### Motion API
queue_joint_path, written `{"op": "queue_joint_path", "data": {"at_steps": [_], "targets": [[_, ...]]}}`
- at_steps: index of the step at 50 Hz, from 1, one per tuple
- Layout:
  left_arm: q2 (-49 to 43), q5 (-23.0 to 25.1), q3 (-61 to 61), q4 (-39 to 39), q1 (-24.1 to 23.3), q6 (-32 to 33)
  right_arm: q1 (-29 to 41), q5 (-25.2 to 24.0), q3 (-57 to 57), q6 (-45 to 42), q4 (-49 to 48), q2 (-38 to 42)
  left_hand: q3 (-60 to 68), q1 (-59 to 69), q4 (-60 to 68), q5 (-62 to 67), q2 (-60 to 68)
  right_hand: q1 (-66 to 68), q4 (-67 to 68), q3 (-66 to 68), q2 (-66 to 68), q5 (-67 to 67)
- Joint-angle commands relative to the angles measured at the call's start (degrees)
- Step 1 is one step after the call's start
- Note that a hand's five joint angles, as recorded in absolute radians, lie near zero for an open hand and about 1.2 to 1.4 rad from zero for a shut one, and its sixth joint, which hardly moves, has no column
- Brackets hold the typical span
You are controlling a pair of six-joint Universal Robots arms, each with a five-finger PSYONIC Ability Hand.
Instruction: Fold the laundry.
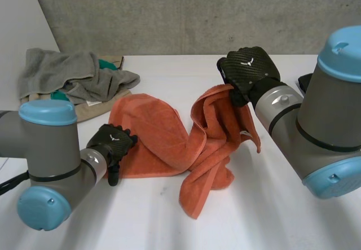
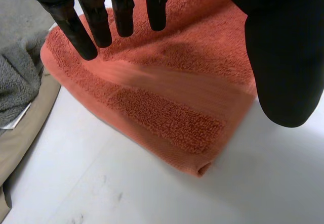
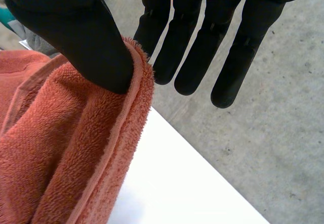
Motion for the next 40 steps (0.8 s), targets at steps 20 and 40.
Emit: {"op": "queue_joint_path", "data": {"at_steps": [20, 40], "targets": [[-7.64, -2.58, 6.40, 5.37, 0.92, 0.08, -0.31, -0.93, 6.05, 0.83, -5.24, -1.38, 10.66, 10.67, 10.62, 10.08, 10.13, 14.53, 11.20, 11.68, 12.25, 12.11], [-7.74, -2.23, 9.56, 4.85, 1.53, -0.09, 0.49, -0.84, 7.28, -0.14, -5.59, -2.09, 20.78, 20.79, 20.75, 20.20, 20.25, 14.53, 11.20, 11.68, 12.25, 12.11]]}}
